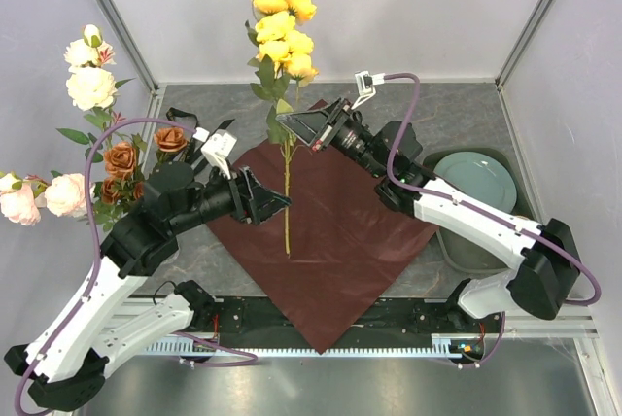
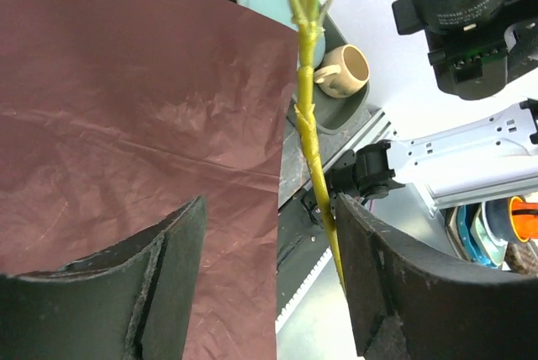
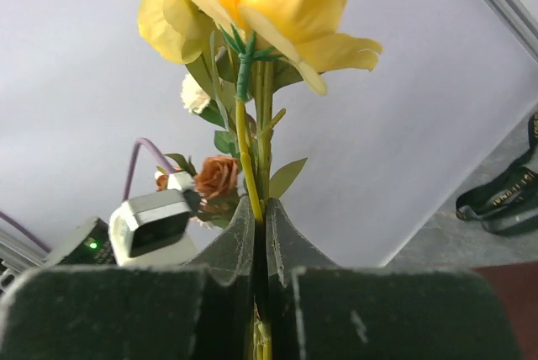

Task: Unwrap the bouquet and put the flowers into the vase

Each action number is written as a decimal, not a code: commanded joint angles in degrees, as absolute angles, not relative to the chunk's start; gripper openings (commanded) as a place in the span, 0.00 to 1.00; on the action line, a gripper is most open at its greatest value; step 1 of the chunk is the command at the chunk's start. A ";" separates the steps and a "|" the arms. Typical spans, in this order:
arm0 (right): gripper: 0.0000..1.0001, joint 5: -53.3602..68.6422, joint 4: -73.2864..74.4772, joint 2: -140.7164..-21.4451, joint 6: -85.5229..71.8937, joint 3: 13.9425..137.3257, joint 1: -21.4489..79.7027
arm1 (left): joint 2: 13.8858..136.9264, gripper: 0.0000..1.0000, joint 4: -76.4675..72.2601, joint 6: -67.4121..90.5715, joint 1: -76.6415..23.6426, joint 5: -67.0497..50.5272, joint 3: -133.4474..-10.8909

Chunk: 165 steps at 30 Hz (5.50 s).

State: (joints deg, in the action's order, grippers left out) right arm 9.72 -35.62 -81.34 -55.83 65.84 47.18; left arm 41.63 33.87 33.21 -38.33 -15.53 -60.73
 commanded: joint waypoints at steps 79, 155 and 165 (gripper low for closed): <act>0.26 18.11 -22.23 -76.46 -50.80 71.89 47.81 | 36.21 0.02 48.07 16.52 -38.23 -7.91 -67.15; 0.01 -18.02 -37.35 -118.74 27.60 116.90 87.80 | 14.24 0.59 57.92 15.38 -38.14 35.51 -87.54; 0.01 -17.75 -39.73 -120.06 28.91 116.02 88.86 | 14.15 0.59 58.01 15.56 -38.14 35.42 -87.19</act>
State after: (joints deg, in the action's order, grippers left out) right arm -18.06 -36.40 -118.74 27.51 113.73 87.88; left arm 14.68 57.82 17.41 -38.26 34.46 -86.85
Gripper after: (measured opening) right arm 0.036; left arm 0.591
